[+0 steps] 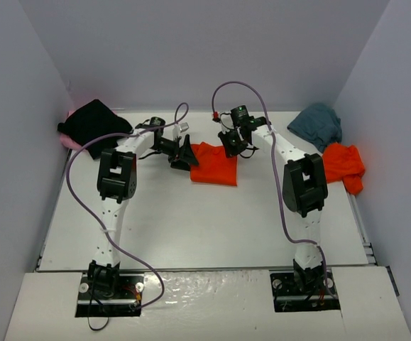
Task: Fold and stack the t-shirts
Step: Neatly place the folded tshirt to the corner
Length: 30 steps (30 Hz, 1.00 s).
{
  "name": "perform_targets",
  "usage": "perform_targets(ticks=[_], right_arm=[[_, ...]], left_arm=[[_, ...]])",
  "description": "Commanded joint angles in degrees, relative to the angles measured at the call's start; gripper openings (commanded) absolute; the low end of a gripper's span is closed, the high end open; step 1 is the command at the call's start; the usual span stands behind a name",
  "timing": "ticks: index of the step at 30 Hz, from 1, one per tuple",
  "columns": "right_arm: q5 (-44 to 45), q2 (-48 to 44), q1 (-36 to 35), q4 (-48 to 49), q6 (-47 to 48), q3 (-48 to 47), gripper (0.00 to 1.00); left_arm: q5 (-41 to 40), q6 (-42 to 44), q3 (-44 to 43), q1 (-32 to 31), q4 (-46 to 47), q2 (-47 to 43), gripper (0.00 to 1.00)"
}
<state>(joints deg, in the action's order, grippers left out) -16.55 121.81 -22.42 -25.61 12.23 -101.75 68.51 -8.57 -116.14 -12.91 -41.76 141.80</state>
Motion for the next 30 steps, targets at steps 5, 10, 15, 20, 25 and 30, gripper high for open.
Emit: perform_targets(ticks=[5, 10, 15, 20, 25, 30], right_arm=[[7.6, 0.4, 2.0, -0.2, -0.9, -1.8, 0.08], [7.3, 1.4, 1.8, -0.2, -1.2, -1.7, 0.08], [6.5, 1.5, 1.5, -0.2, -1.4, -2.6, 0.08], [6.3, 1.3, 0.9, -0.2, -0.9, -1.6, 0.08], [6.5, 1.2, 0.3, -0.2, -0.5, -1.4, 0.08], [6.6, 1.4, -0.5, -0.2, -0.1, -1.4, 0.08]], left_arm=[[-5.0, 0.8, -3.7, -0.9, -1.6, 0.8, 0.75], [-8.0, 2.0, -5.4, -1.5, -4.1, 1.6, 0.69], [-8.5, 2.2, -5.9, -1.9, -4.7, 2.1, 0.56], [-9.1, 2.4, -6.5, -2.4, -5.3, 3.2, 0.44], [-10.1, 2.6, -7.0, -3.1, -6.0, 3.9, 0.13], [-9.3, 3.1, -8.0, -3.4, -6.3, 4.8, 0.00]])
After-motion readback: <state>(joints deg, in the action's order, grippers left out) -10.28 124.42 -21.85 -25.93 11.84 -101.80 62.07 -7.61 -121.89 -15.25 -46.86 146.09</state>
